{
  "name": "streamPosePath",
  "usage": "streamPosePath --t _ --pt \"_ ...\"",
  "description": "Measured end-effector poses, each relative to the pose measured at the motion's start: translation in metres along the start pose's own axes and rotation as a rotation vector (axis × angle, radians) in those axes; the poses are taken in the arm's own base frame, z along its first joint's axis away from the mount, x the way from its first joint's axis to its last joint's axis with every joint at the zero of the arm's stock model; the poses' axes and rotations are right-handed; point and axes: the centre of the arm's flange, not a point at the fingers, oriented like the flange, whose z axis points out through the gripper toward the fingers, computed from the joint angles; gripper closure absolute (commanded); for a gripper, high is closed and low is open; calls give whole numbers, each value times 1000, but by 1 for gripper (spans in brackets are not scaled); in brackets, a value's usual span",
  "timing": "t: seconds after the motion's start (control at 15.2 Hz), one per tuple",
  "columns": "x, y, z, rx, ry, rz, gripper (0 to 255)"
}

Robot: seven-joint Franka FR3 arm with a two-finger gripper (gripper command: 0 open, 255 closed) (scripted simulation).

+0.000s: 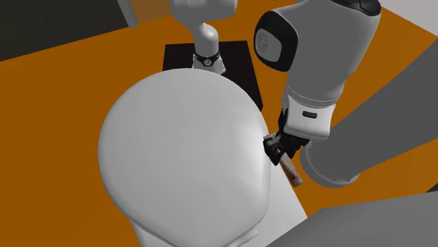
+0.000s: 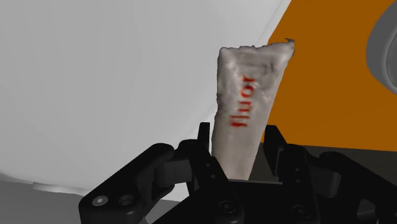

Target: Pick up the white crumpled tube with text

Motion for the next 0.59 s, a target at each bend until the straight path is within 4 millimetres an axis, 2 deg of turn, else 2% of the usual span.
streamPosePath --t 0.26,0.59 --pt "1 1 -1 -2 -6 4 255" --pt "6 3 -22 -2 -11 5 255"
